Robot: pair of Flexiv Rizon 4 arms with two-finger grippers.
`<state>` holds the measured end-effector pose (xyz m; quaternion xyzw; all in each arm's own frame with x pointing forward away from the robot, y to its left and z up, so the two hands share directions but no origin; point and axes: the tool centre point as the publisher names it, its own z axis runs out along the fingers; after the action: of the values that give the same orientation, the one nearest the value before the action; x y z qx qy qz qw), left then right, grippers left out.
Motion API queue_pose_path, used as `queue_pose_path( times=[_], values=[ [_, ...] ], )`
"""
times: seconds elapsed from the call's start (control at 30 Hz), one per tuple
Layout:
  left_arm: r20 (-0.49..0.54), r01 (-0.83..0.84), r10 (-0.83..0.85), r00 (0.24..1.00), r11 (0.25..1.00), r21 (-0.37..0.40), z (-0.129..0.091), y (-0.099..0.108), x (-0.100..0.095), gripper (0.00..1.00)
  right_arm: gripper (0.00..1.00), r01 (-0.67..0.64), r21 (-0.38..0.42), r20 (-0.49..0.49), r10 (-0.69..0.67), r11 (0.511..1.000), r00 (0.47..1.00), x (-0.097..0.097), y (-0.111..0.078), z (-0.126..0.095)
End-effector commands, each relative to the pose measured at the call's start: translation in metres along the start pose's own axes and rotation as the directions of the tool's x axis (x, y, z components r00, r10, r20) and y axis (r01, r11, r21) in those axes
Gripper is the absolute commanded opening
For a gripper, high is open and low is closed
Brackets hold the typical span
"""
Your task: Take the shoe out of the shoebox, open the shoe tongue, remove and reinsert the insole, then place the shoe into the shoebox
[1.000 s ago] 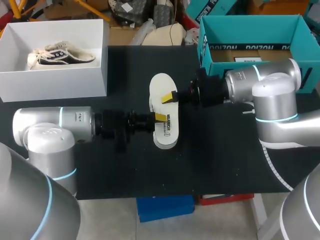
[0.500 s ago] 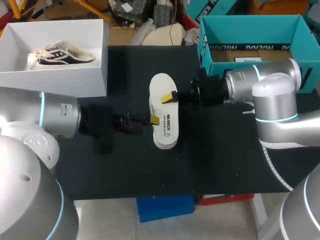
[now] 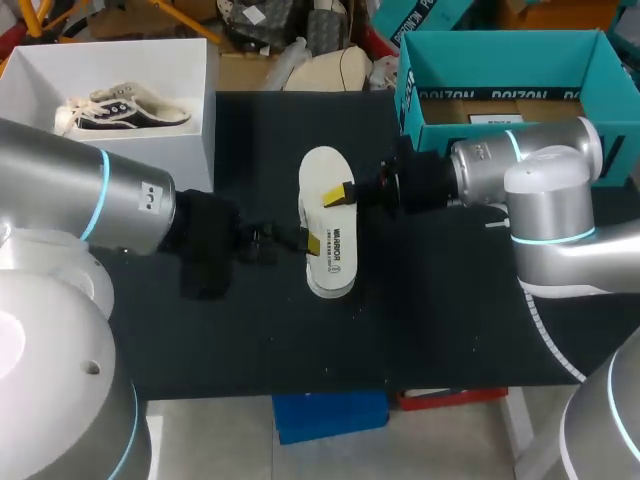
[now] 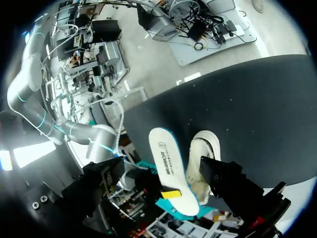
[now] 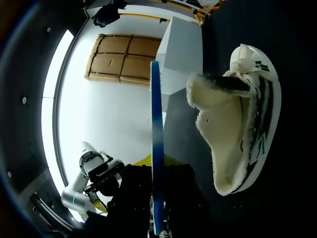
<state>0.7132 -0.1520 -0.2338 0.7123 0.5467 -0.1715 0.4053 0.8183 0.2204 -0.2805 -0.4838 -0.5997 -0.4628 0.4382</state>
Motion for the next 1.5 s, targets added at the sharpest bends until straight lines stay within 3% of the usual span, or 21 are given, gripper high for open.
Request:
queue_pose_path(
  times=[0.03,0.4,1.03,1.23,1.5],
  values=[
    [-0.580,0.166,-0.087,0.810,0.983,0.084,0.027,0.018,-0.011,1.00,0.00,-0.001,-0.001,0.004,0.001,1.000,1.000,0.001,0.000,0.001],
    [-0.750,0.150,-0.043,0.660,0.986,0.075,0.027,0.023,-0.029,1.00,0.00,-0.001,-0.001,0.004,0.001,1.000,1.000,0.001,0.000,0.001],
    [-0.732,0.139,-0.042,0.680,0.988,0.072,0.025,0.021,-0.032,1.00,0.00,-0.001,-0.001,0.004,0.001,1.000,1.000,0.001,0.000,0.001],
    [-0.791,0.190,-0.039,0.611,0.977,0.098,0.039,0.022,-0.027,1.00,0.00,-0.001,-0.001,0.004,0.001,1.000,1.000,0.001,0.000,0.001],
    [-0.774,0.194,-0.033,0.632,0.974,0.117,0.046,0.029,-0.028,1.00,0.00,-0.001,-0.001,0.004,0.001,1.000,1.000,0.001,0.000,0.001]
  ],
)
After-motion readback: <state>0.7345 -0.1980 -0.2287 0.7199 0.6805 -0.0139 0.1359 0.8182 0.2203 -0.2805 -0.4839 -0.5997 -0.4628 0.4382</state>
